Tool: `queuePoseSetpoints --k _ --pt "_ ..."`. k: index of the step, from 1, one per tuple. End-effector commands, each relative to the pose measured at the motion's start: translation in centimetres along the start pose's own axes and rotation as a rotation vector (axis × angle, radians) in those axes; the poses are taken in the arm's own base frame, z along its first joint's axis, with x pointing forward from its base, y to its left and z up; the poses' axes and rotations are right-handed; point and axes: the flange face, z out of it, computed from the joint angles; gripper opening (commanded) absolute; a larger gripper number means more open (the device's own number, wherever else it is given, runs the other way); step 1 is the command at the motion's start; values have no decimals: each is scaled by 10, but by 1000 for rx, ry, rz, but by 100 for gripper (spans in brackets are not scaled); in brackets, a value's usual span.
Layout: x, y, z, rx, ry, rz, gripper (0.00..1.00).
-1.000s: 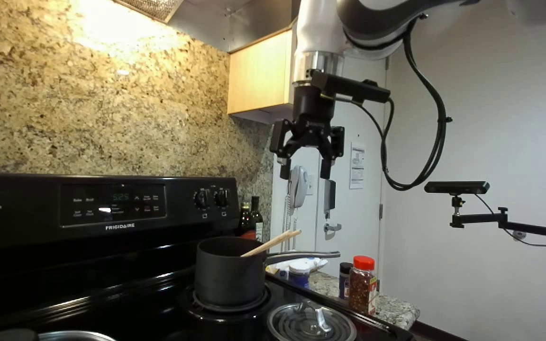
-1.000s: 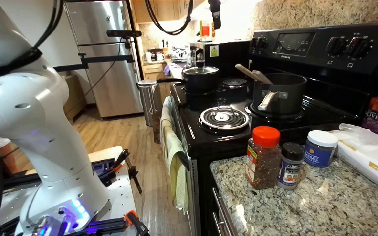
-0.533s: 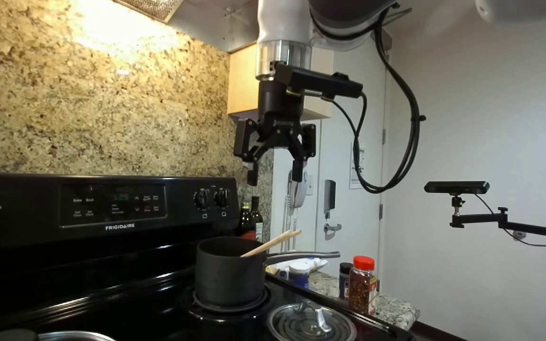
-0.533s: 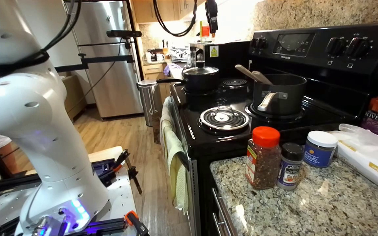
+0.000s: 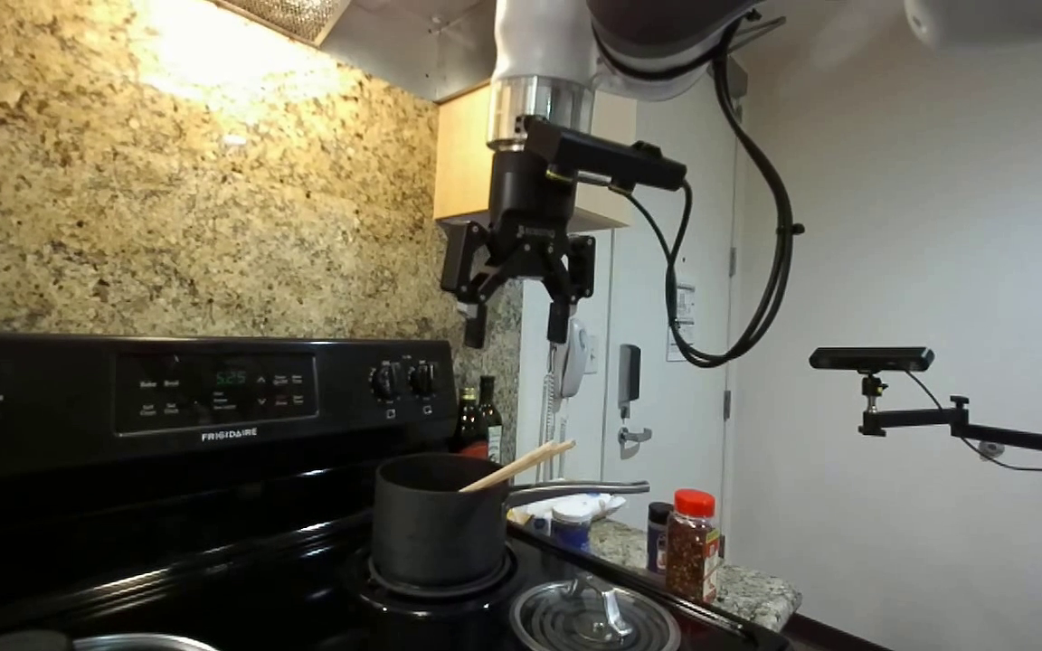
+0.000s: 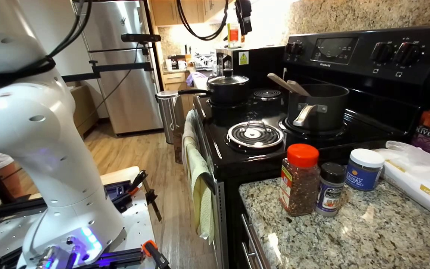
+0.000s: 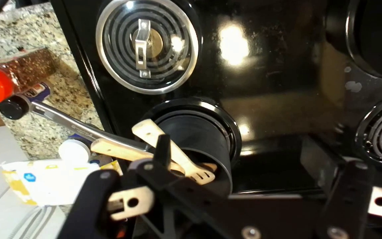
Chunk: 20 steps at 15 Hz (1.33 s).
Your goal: Move the bottle of spices to the countertop then remove the lid from the pot.
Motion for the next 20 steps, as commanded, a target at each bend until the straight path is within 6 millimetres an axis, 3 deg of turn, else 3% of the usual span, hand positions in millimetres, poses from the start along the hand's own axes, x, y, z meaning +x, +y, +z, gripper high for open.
queuePoseSetpoints --k 1,8,15,20 --pt "17 -24 -2 53 17 -161 100" --pt "31 -100 12 41 -76 -497 100" --pt "8 -176 35 29 -175 -848 100" --pt "4 -216 50 102 -125 -1106 100"
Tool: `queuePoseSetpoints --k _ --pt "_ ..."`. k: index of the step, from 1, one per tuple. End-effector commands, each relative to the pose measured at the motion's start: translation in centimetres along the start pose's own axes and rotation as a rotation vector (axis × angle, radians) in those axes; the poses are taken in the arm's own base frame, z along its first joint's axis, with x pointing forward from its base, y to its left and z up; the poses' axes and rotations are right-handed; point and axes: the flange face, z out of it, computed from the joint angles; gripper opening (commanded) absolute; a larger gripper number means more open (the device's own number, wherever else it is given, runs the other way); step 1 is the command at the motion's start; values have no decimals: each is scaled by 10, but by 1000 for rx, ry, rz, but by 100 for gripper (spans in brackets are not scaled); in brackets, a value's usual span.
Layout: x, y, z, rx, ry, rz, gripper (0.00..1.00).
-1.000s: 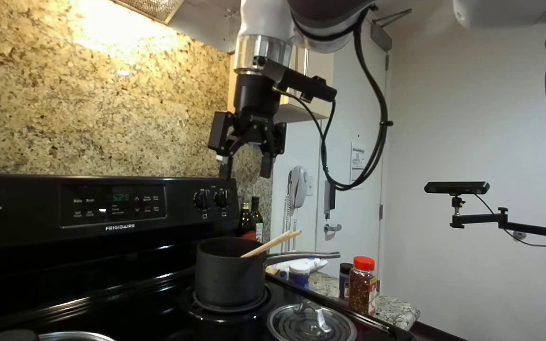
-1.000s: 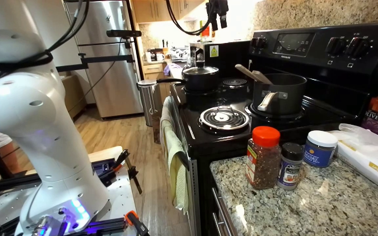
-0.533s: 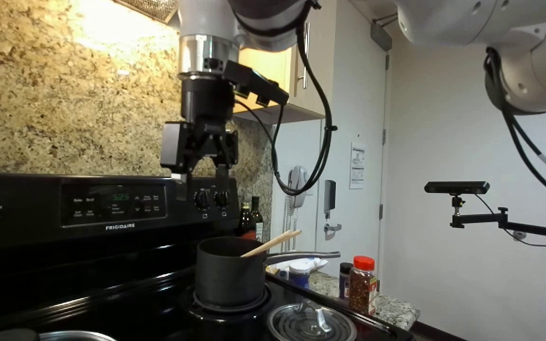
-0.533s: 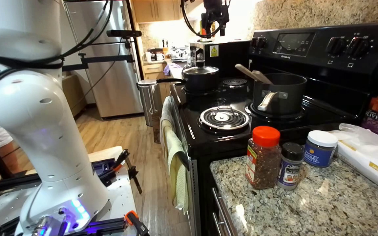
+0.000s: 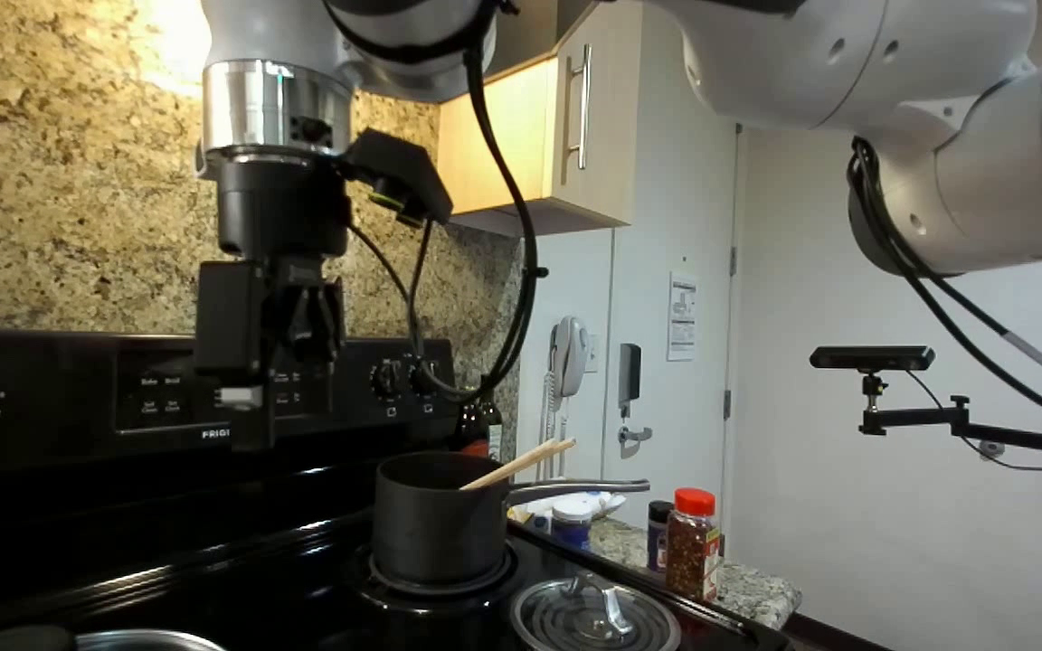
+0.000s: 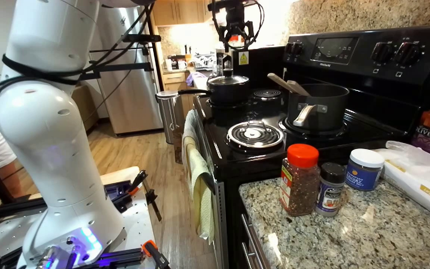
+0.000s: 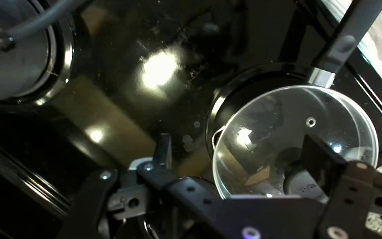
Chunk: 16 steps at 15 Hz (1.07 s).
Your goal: Move the bottle of spices to the countertop then remove the lid from the pot.
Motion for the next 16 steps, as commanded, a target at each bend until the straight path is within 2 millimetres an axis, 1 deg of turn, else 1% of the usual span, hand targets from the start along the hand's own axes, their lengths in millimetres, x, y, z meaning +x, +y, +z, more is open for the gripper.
queuePoseSetpoints --k 1,4,5,6,7,11,13,16 --pt "22 -8 7 12 45 -191 100" --pt "31 -14 18 37 47 -323 100" --pt "32 -13 19 30 40 -338 100" --pt "28 -3 15 29 21 -330 100" --pt "28 -12 23 29 22 -290 100" --pt "29 -6 19 33 42 -299 100" --pt "39 -12 18 59 117 -340 100" --pt "57 -31 25 97 222 -406 100"
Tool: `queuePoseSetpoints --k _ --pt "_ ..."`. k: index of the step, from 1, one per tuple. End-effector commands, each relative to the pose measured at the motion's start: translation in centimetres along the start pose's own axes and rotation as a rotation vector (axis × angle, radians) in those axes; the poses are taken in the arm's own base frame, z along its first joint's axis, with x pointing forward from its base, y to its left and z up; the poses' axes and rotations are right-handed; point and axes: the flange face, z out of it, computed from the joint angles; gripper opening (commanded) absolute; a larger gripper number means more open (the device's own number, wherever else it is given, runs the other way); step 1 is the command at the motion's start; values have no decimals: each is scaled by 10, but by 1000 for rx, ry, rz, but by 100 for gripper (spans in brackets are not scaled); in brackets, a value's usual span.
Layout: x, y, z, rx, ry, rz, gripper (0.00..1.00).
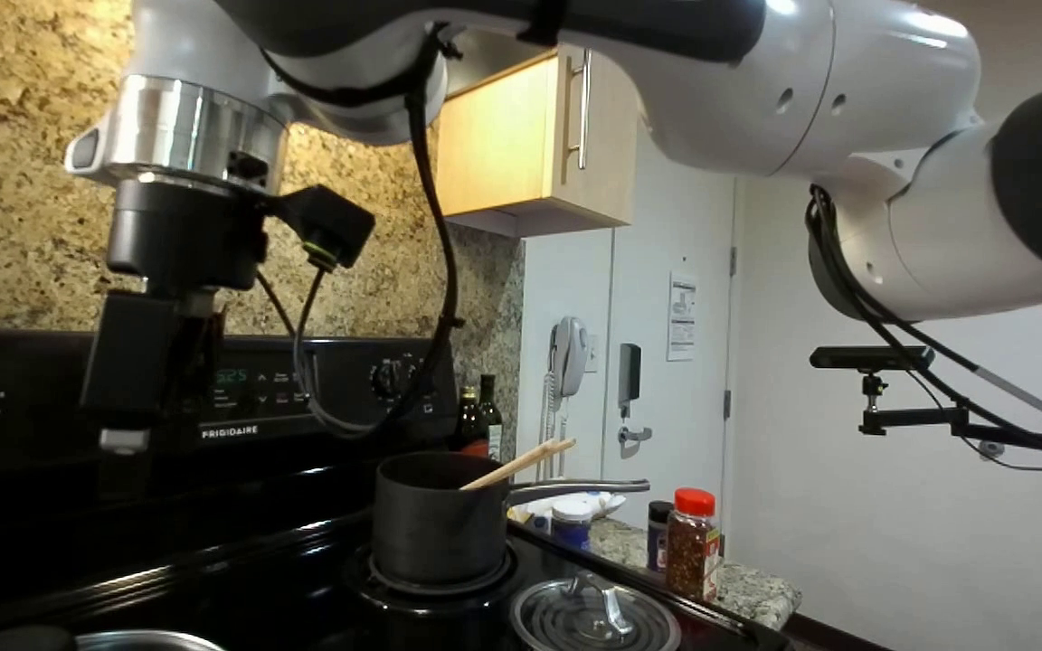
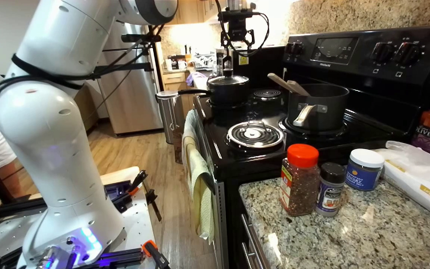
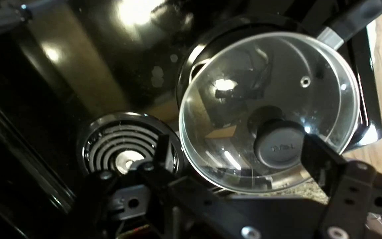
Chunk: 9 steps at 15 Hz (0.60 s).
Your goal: Move the bottle of spices to the countertop then remove the lid from the pot.
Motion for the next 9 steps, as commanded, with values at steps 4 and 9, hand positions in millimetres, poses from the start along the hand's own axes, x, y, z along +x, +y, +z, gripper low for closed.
queuePoseSetpoints --k 4,9 --pt "24 -29 37 97 58 -148 100" --pt "29 -45 62 143 19 -220 100"
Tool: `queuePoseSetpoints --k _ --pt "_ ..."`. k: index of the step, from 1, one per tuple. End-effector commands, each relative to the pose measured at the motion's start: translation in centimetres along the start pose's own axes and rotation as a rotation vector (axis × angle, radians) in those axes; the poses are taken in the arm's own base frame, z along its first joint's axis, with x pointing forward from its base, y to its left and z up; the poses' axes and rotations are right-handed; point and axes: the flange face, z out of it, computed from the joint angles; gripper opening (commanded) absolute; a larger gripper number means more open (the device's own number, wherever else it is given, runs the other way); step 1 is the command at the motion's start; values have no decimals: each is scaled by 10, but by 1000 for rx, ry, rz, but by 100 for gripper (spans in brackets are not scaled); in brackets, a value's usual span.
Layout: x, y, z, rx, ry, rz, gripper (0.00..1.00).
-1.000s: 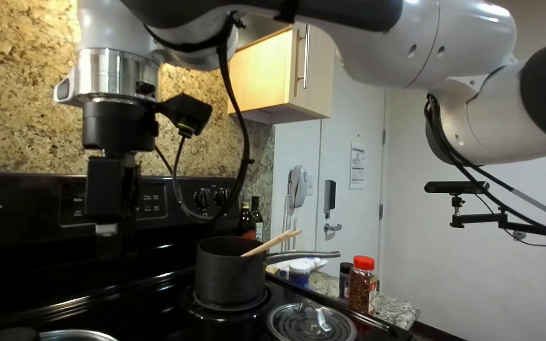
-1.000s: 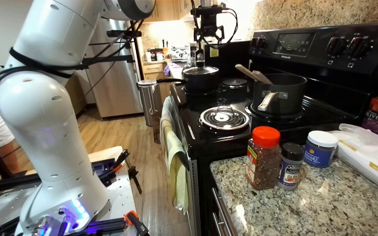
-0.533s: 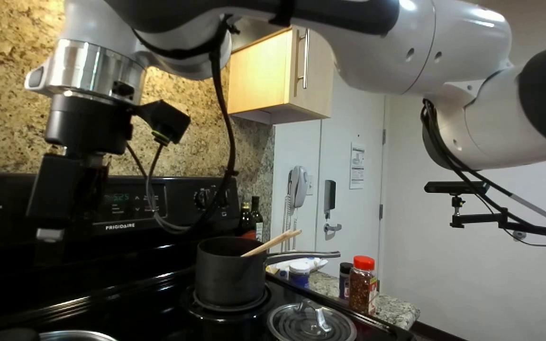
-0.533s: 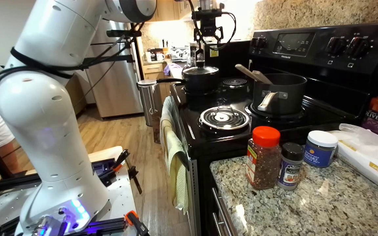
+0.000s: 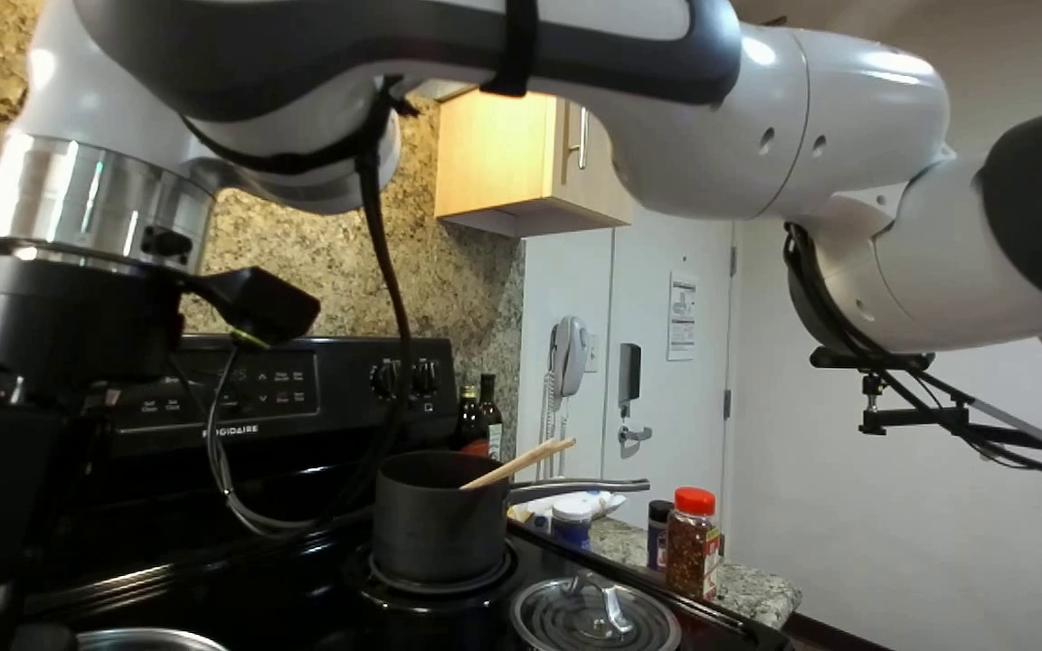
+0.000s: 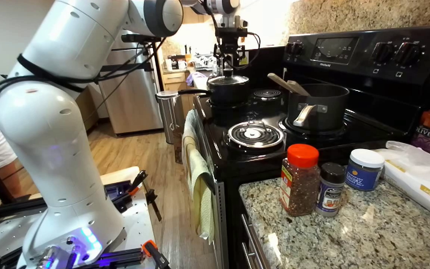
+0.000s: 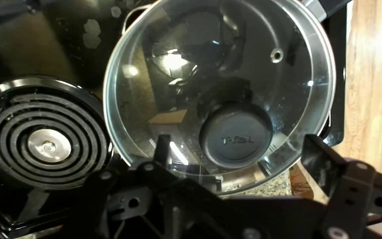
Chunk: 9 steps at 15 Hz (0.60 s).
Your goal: Move the bottle of spices to the countertop then remove the lid from the pot.
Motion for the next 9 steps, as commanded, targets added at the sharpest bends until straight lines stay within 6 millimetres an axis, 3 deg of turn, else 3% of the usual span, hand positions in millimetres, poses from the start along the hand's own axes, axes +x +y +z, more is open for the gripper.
queuePoseSetpoints --k 1,6,7,9 --pt "3 -8 11 38 -11 -78 100" --pt "5 -9 25 50 -28 -134 100" --pt "5 -8 26 47 -31 -136 75" --pt "5 -8 29 48 -34 -147 67"
